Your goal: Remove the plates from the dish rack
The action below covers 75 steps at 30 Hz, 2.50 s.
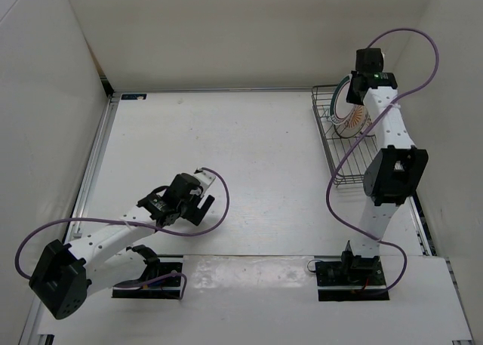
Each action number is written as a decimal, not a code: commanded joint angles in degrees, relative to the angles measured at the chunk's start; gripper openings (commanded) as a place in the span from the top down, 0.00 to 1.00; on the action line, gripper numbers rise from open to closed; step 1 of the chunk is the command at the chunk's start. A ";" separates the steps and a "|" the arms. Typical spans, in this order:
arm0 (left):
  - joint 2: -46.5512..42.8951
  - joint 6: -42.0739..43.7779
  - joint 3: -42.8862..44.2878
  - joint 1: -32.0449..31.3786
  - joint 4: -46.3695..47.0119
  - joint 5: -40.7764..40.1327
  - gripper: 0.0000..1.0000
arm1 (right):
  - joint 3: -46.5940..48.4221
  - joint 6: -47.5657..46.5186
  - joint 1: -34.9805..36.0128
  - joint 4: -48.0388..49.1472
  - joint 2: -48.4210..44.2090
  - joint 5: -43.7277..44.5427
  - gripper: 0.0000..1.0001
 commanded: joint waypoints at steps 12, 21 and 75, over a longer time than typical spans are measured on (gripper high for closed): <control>-7.50 -7.78 1.62 -0.20 -2.90 -7.71 0.00 | -22.29 18.51 8.38 8.16 -28.74 -27.59 1.00; -17.26 -18.34 11.29 0.86 -27.58 -9.10 0.00 | -45.58 28.47 30.23 32.46 -25.08 -43.08 1.00; -46.80 -18.17 -6.29 11.75 -24.53 -3.14 0.00 | -3.74 10.80 13.24 -6.11 -14.95 -4.76 0.21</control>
